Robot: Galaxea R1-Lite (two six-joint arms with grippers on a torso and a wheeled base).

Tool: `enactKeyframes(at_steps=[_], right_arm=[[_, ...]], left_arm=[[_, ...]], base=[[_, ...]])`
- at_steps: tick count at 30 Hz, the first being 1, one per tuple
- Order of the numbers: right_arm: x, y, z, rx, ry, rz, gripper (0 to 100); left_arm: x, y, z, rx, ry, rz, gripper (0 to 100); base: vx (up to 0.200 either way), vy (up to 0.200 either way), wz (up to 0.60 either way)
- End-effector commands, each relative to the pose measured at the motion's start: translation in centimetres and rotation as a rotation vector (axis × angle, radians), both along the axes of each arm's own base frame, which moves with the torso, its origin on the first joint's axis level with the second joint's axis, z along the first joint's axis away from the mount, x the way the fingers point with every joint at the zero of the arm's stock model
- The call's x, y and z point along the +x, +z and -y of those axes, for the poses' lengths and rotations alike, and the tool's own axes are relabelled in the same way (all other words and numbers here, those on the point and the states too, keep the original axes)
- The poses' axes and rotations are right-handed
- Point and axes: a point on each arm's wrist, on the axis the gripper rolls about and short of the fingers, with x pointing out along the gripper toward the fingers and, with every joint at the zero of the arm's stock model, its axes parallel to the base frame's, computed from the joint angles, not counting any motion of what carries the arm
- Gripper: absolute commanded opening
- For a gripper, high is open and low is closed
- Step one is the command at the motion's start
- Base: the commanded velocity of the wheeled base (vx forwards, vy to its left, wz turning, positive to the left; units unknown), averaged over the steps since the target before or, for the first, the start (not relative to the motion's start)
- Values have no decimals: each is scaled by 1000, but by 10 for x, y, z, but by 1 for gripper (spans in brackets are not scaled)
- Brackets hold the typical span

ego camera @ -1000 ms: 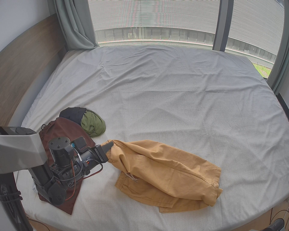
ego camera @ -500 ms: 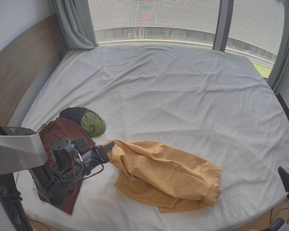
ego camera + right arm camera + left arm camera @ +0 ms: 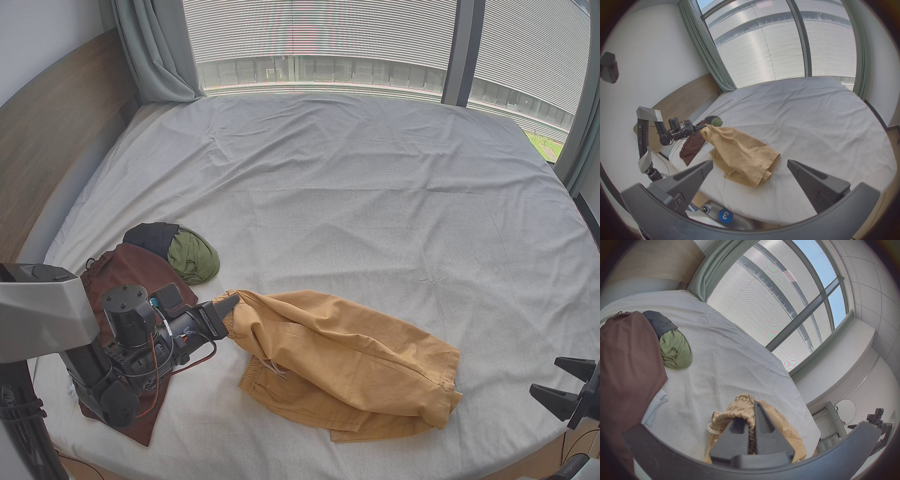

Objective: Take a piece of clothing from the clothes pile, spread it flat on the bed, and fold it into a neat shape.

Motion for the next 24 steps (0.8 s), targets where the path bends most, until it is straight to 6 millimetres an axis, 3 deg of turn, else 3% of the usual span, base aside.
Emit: enactKeyframes(at_steps=[1,13,19,24], right_arm=[[17,-7,-3,1,36,-120,100],[35,-8,-8,39,146,-187,100],[50,6,-15,35,195,-181,100],[63,-4,-18,33,199,-273,100]], left_arm=[[-1,0,1,-1,-3,1,0],[-2,0,5,0,-12,1,0],[-4,1,6,1,-20,2,0],[-4,0,6,0,-20,0,0]], base=[[0,0,0],[0,0,0],[0,0,0],[0,0,0]])
